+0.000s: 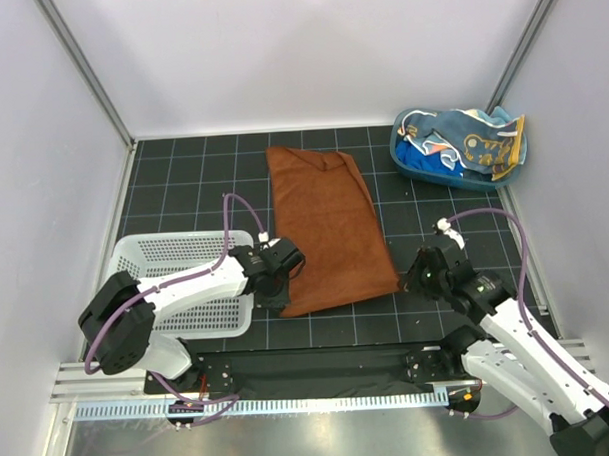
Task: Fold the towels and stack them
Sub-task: Flatten out the crumpled towel
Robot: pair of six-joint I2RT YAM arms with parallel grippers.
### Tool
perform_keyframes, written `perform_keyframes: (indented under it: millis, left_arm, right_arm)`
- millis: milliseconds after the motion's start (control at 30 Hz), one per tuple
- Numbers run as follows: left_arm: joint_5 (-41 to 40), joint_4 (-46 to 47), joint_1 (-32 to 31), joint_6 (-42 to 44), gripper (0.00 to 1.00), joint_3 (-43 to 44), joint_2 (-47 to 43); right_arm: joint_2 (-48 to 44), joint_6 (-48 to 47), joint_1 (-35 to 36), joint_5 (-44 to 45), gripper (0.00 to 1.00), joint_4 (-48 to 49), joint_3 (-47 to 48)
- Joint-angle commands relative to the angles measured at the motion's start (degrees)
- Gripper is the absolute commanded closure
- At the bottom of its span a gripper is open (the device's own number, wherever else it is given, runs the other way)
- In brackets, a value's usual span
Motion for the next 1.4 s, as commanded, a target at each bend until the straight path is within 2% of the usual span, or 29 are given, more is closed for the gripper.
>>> perform_keyframes:
  millis: [0,200,333,433,600,633,700,733,800,833,933,1100,1200,1267,1333,1367]
  left_arm:
    - [2.4,-2.8,-0.6,0.7,1.00,-1.1,-1.9]
    - [2.2,-5.2,-1.0,1.3,1.00,-0.3,-1.2]
    - [4.9,-4.2,-1.2,0.4,1.00,-2.3,-0.8]
    - [5.6,-4.2,-1.7,0.1,1.00,-3.4,-0.1]
    - [3.7,-6.2,-1.6,0.6,1.00,-2.8,0.0]
    - [4.0,-6.6,-1.7,0.9,0.96,-2.4,0.2]
    - [4.6,-7.0,-1.6,1.7,0.87,-1.7,0.5]
    - [4.6,-7.3,-1.6,1.9,0.83,-1.3,0.7]
    - [5.0,-8.1,-1.6,2.4,0.75,0.6,0.7]
    - [4.9,-8.7,-1.7,2.8,0.66,1.7,0.7]
    - [5.1,-10.6,-1.7,3.8,0.57,5.5,0.3]
    - [2.4,-14.6,-1.6,5.9,0.56,16.7,1.7]
    - [0.8,-15.3,-0.1,7.6,0.55,23.9,5.9]
    - [0.2,-14.4,2.9,9.0,0.55,30.8,8.5]
    - [0.1,-12.5,5.9,10.3,0.55,37.9,12.9]
    - [-2.3,-11.8,7.1,11.1,0.55,40.9,14.5]
  right_arm:
    - [-0.3,4.5,5.2,-0.1,0.99,-2.3,-0.8]
    - [3.9,13.1,21.1,5.8,0.99,0.2,-3.6]
    - [8.3,17.5,28.5,9.4,0.99,2.0,-5.5]
    - [9.2,17.8,29.6,10.5,0.99,2.3,-5.9]
    - [7.4,16.8,29.6,13.9,0.99,-1.2,-4.4]
    - [7.0,16.5,29.6,13.9,0.97,-2.0,-4.0]
    - [6.3,16.1,29.6,13.8,0.88,-2.4,-3.6]
    - [6.1,15.8,29.5,13.8,0.78,-2.6,-3.3]
    - [5.4,15.2,29.5,14.5,0.68,-2.8,-2.2]
    - [5.2,14.9,29.5,14.9,0.59,-2.7,-1.4]
    - [5.3,13.2,29.5,16.4,0.48,-3.2,2.1]
    - [9.4,6.5,29.0,21.3,0.47,-1.4,10.7]
    - [15.7,-2.1,23.1,18.5,0.47,4.5,18.0]
    - [21.1,-6.6,15.6,11.3,0.47,12.1,21.5]
    - [26.0,-12.5,8.7,8.0,0.48,17.9,26.0]
    - [32.1,-15.0,6.9,7.2,0.48,18.9,28.2]
